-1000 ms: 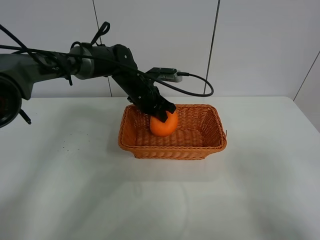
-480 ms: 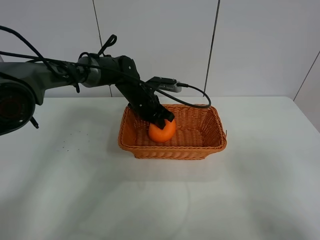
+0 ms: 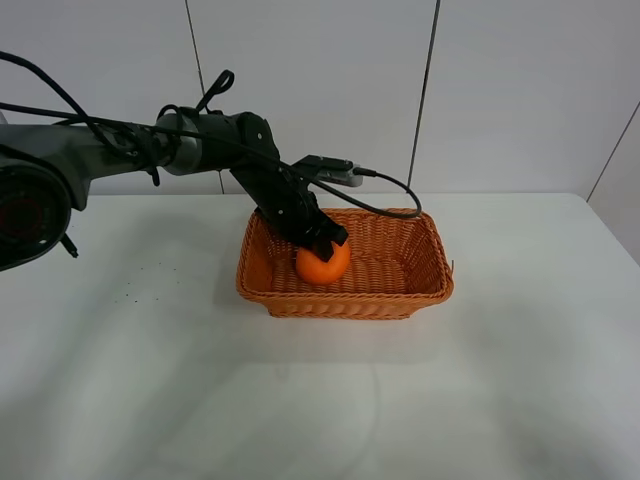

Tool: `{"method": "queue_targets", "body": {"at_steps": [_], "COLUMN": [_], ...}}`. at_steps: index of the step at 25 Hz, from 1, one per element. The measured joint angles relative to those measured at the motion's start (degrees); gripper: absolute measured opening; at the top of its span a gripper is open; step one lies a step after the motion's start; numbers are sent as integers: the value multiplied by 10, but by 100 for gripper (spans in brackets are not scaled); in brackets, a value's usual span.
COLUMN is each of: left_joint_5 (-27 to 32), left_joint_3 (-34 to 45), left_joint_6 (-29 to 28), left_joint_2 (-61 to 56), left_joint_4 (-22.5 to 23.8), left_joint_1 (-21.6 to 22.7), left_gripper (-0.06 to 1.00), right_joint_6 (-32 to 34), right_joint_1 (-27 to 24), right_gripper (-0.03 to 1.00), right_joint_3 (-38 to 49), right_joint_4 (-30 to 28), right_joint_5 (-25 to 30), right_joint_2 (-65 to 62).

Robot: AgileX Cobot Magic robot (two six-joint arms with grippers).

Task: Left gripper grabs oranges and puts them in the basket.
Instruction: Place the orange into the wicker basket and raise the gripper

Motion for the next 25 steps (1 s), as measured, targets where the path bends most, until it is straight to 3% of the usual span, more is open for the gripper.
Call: {"method": "queue_targets", "body": {"at_steps": [4, 11, 25], "left_joint_5": [11, 15, 30], "left_joint_3": [0, 0, -7], "left_joint_6": [-1, -1, -7], "left_joint_2": [0, -6, -84], "left_joint_4": [0, 0, 0], "left_joint_1": [0, 0, 0], "left_gripper": [70, 81, 83], "right_joint_6": [0, 0, 0], "right_joint_1": [0, 0, 0], "right_gripper": [69, 69, 69], "right_joint_3": [0, 0, 0], "right_joint_4": [0, 0, 0], "right_joint_5": [0, 0, 0], "right_joint_2": [0, 0, 0]}}
